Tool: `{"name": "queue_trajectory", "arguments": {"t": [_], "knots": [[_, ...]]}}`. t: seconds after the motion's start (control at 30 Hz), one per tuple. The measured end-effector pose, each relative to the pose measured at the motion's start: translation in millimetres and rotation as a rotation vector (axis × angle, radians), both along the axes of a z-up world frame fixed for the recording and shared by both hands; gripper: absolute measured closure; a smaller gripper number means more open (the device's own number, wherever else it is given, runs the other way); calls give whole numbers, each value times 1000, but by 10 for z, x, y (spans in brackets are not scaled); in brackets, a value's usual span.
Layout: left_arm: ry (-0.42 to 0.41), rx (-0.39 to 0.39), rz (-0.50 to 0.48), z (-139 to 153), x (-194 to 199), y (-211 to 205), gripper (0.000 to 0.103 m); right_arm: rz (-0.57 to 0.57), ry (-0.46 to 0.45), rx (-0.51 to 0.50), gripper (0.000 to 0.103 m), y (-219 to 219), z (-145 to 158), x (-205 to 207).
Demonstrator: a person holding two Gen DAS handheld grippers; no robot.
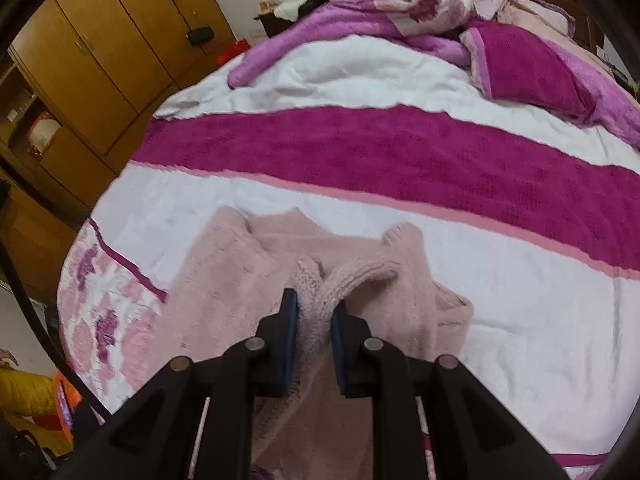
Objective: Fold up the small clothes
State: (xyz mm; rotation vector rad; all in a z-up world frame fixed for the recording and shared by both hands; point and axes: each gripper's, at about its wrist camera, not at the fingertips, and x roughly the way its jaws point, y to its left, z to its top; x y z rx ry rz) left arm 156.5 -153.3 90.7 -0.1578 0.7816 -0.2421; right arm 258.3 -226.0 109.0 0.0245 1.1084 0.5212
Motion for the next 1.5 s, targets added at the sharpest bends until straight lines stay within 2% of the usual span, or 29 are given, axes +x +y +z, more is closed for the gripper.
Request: {"name": "queue_trajectory", "arguments": {"t": [0.13,0.2,0.23,0.3,0.33,0.37,0.4,0.53,0.67,0.73,0.83,0.9,0.97,1.07,1.2,1.33,1.43,1.5], "knots": [[8,-8,-13,-90,15,-98,103,-32,23,53,86,-185,-165,45],[6,-21,-25,-117,-5,-117,103,-80,29,75,82,-286,-267,85],[4,-25,-32,-127,-21,-130,103,-114,30,85,77,-340,-309,107],[-2,-18,-43,-149,-34,-164,103,-180,81,190,75,-505,-463,192],[-2,-17,-46,-161,-20,-156,103,-203,125,279,77,-583,-570,219],[0,-19,-48,-178,-17,-161,103,-217,150,328,85,-612,-641,226],[3,-25,-51,-197,-12,-163,103,-236,171,371,86,-662,-728,229],[5,-69,-59,-257,75,-145,103,-261,117,385,91,-818,-774,163],[19,-84,-90,-331,204,-313,103,-304,-16,425,92,-967,-520,77],[82,-82,-97,-402,329,-384,99,-338,-45,371,92,-988,-448,70],[137,-117,-128,-438,403,-351,90,-393,-62,225,89,-953,-487,87],[137,-138,-142,-414,394,-270,84,-408,-37,182,80,-945,-552,88],[129,-159,-126,-404,356,-181,80,-414,-25,191,68,-979,-579,36],[135,-162,-88,-390,330,-113,80,-464,-51,180,65,-1036,-523,-37],[118,-142,-87,-291,217,-108,80,-452,-22,188,64,-1026,-430,-201],[72,-131,-147,-127,3,-84,77,-396,-15,92,61,-819,-320,-349],[88,-204,-205,-64,-196,66,77,-360,-48,-18,60,-669,-189,-585],[64,-200,-228,-28,-332,193,77,-340,-67,-48,60,-595,-102,-783]]}}
